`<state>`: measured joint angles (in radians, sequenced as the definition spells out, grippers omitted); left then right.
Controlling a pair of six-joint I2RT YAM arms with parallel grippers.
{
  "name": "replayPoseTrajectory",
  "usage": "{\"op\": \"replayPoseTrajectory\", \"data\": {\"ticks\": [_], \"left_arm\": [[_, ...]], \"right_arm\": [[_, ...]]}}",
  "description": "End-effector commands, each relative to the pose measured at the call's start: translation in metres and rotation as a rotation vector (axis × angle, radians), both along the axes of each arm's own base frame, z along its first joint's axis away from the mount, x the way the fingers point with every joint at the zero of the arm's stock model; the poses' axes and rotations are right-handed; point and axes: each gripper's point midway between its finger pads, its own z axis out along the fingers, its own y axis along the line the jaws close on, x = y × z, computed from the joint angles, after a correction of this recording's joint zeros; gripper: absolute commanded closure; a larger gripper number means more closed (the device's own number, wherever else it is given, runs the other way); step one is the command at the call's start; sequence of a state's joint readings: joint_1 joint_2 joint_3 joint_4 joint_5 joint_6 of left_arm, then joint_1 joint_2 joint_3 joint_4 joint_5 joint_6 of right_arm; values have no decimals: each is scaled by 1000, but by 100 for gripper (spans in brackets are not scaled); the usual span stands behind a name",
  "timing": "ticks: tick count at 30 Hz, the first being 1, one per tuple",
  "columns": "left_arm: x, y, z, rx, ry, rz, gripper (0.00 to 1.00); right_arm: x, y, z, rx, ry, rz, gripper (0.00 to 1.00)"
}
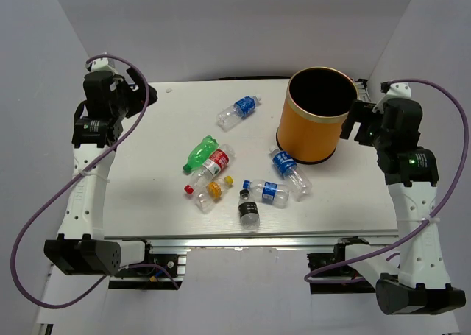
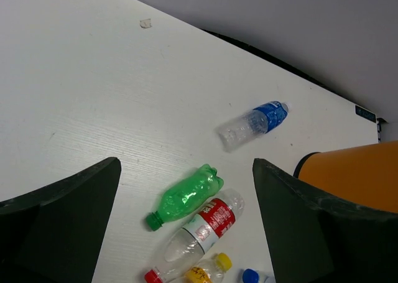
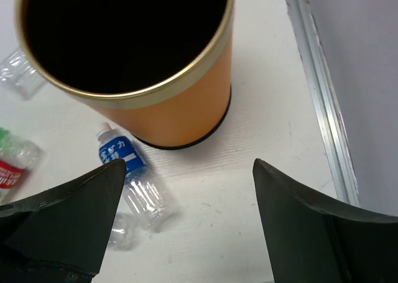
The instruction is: Put the plastic bottles in the bin
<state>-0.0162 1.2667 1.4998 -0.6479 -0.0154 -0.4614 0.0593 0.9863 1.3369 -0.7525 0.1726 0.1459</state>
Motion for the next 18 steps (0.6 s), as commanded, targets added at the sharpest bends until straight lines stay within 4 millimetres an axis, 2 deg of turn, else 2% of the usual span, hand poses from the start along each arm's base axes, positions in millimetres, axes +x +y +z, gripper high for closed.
{"op": "replayPoseTrajectory", "data": {"ticks": [1, 2, 4, 5, 6, 8, 9, 10, 11, 12, 13, 14, 16, 18], "left_arm": [[1, -3, 8, -3, -37, -16, 2], [1, -3, 6, -4, -36, -16, 2], [3, -4, 5, -6, -45, -21, 2], [3, -9, 0, -14, -39, -46, 2], [4, -10, 1, -12, -51, -54, 2], [6, -10, -5, -9, -45, -60, 2], [7, -13, -6, -13, -50, -71, 2], [7, -14, -8, -15, -50, -77, 2], [8, -15, -14, -16, -41, -83, 2], [9, -16, -17, -22, -39, -87, 2], [9, -18, -20, -29, -33, -95, 2], [8, -19, -22, -33, -29, -103, 2], [6, -22, -37, -46, 3, -111, 2], [-1, -24, -56, -63, 50, -119, 2]], "right_arm": [[2, 25, 37, 12, -100, 168, 11], [-1, 49, 43, 46, -118, 307, 11], [-6, 69, 45, 56, -105, 449, 11], [-10, 86, 43, 99, -83, 547, 11], [-6, 97, 32, 135, -29, 600, 11], [-4, 116, 6, 100, 43, 680, 11], [-5, 123, -19, 77, 95, 689, 10], [-2, 130, -29, 38, 97, 690, 11], [-7, 149, -46, -33, 128, 717, 11], [-13, 159, -65, -56, 172, 754, 11], [-16, 168, -77, -71, 195, 787, 11], [-9, 175, -86, -83, 196, 793, 11], [-1, 169, -110, -88, 232, 723, 11], [9, 171, -117, -74, 220, 681, 11]]}}
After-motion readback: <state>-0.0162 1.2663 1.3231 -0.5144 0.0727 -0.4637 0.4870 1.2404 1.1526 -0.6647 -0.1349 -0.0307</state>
